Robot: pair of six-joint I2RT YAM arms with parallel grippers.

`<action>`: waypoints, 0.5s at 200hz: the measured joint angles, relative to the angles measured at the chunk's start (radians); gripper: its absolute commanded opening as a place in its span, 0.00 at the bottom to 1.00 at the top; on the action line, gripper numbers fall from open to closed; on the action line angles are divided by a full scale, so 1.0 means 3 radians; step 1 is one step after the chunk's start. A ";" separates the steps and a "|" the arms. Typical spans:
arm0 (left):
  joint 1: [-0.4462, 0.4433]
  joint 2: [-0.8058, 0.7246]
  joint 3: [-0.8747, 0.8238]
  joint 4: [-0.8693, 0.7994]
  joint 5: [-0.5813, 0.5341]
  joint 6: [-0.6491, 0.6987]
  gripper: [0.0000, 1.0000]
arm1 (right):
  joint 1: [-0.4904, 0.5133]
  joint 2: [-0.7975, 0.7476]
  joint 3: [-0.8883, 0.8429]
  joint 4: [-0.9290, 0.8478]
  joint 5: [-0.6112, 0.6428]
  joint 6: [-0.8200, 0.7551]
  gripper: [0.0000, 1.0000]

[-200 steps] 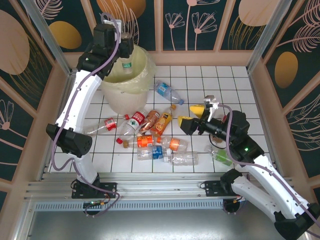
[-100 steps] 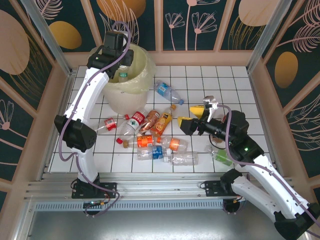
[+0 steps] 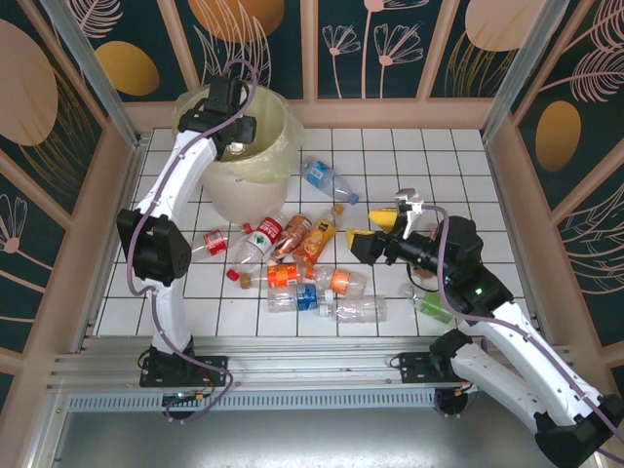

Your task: Put the plastic bottles in the bin

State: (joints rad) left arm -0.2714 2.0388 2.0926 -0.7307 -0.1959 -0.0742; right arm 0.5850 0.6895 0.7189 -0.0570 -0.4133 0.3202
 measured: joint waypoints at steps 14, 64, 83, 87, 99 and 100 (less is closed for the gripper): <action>0.0041 0.0019 -0.0039 0.0001 0.0001 -0.0001 0.53 | 0.0000 -0.0003 -0.0010 -0.0004 0.0001 0.0000 0.98; 0.0076 0.0094 -0.0123 -0.0028 -0.0010 -0.0015 0.63 | 0.0000 -0.0006 -0.0041 -0.0005 0.0003 0.0001 0.98; 0.0075 0.0107 -0.0126 -0.0047 -0.0010 -0.0037 0.70 | 0.0000 -0.0006 -0.0042 -0.0032 0.0008 0.0000 0.98; 0.0076 0.0107 -0.0126 -0.0050 -0.0010 -0.0028 0.71 | 0.0000 -0.0006 -0.0042 -0.0043 0.0013 0.0000 0.98; 0.0076 0.0107 -0.0126 -0.0052 -0.0010 -0.0041 0.79 | 0.0000 -0.0006 -0.0042 -0.0078 0.0025 0.0000 0.98; 0.0076 0.0107 -0.0126 -0.0051 -0.0011 -0.0047 0.79 | 0.0000 -0.0006 -0.0042 -0.0083 0.0031 0.0000 0.98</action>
State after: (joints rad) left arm -0.2485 2.0708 2.0548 -0.7460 -0.1993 -0.0883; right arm 0.5850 0.6876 0.7063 -0.0818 -0.4042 0.3202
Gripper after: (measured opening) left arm 0.740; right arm 0.983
